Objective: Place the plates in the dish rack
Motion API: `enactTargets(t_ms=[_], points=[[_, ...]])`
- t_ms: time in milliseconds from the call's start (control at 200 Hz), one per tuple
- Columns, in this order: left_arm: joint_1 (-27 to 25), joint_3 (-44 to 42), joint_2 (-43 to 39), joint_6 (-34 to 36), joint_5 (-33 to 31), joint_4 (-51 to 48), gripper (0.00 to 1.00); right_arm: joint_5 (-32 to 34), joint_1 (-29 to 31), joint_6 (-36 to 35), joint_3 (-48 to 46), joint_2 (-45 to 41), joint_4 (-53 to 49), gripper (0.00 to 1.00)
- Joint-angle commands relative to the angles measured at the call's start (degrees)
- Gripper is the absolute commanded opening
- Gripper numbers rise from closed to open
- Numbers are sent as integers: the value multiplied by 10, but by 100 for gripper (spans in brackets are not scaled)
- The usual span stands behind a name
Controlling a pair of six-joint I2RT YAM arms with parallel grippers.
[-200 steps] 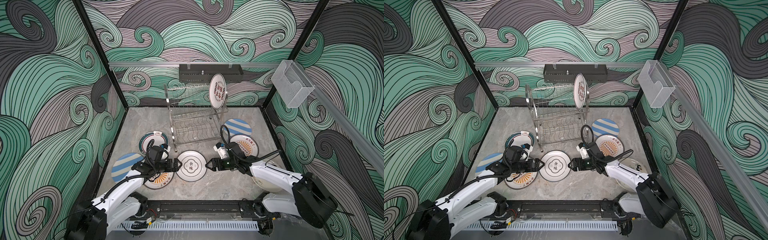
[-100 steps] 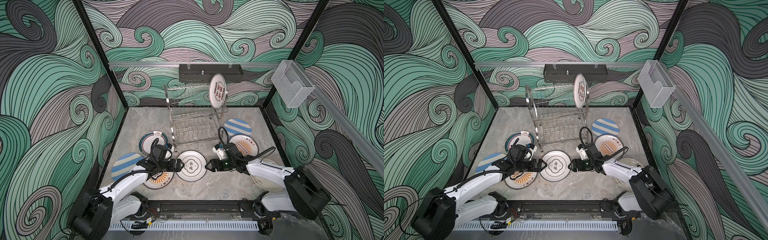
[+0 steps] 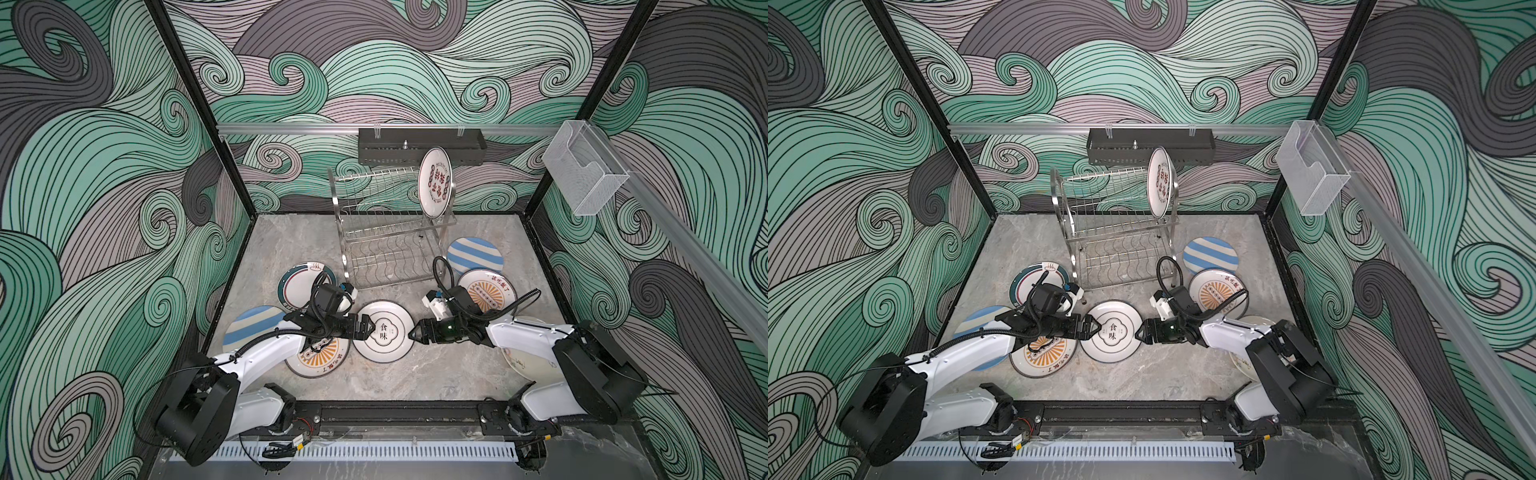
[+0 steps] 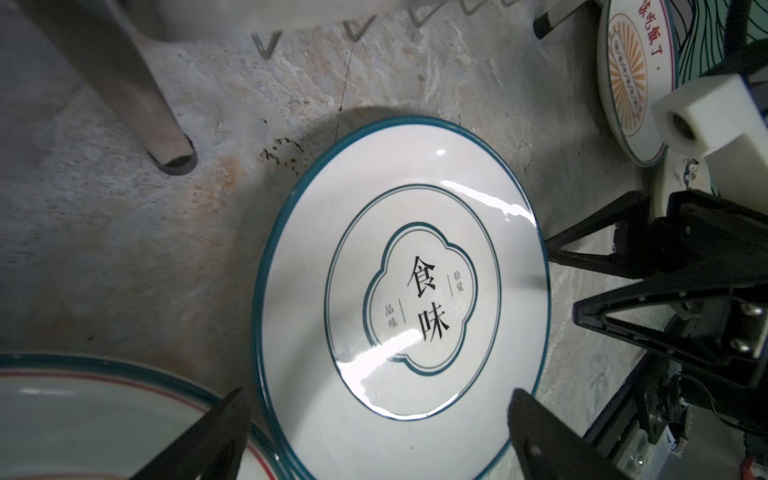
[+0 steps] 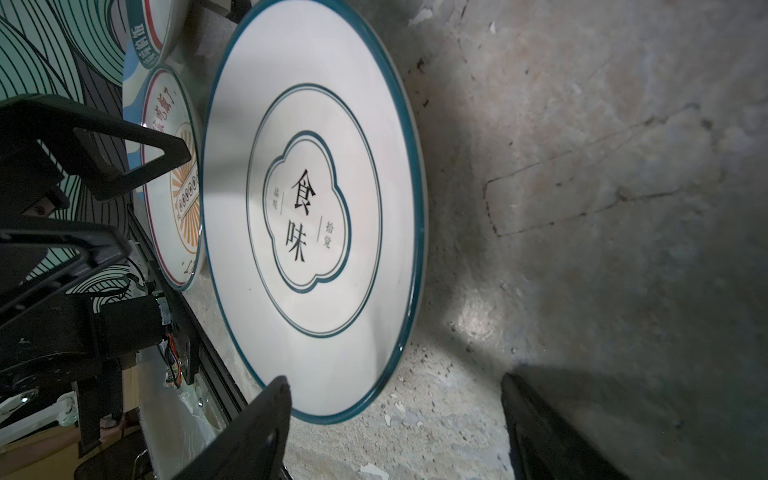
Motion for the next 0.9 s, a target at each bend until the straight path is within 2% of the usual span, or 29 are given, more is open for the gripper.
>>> enactTargets(t_ms=[0,485,630,801,896], points=[[-6,20,9,14,-5,-4,99,-4,-2,13,8,19,17,79],[-23,31,37,25,11,4,99,-11,-14,45,2,63,62,68],[-29,35,45,26,20,8,98,-17,-19,54,-2,73,76,62],[-37,41,52,29,24,13,99,-20,-30,66,-12,79,96,62],[-40,41,54,30,30,19,99,-26,-37,75,-19,79,109,58]])
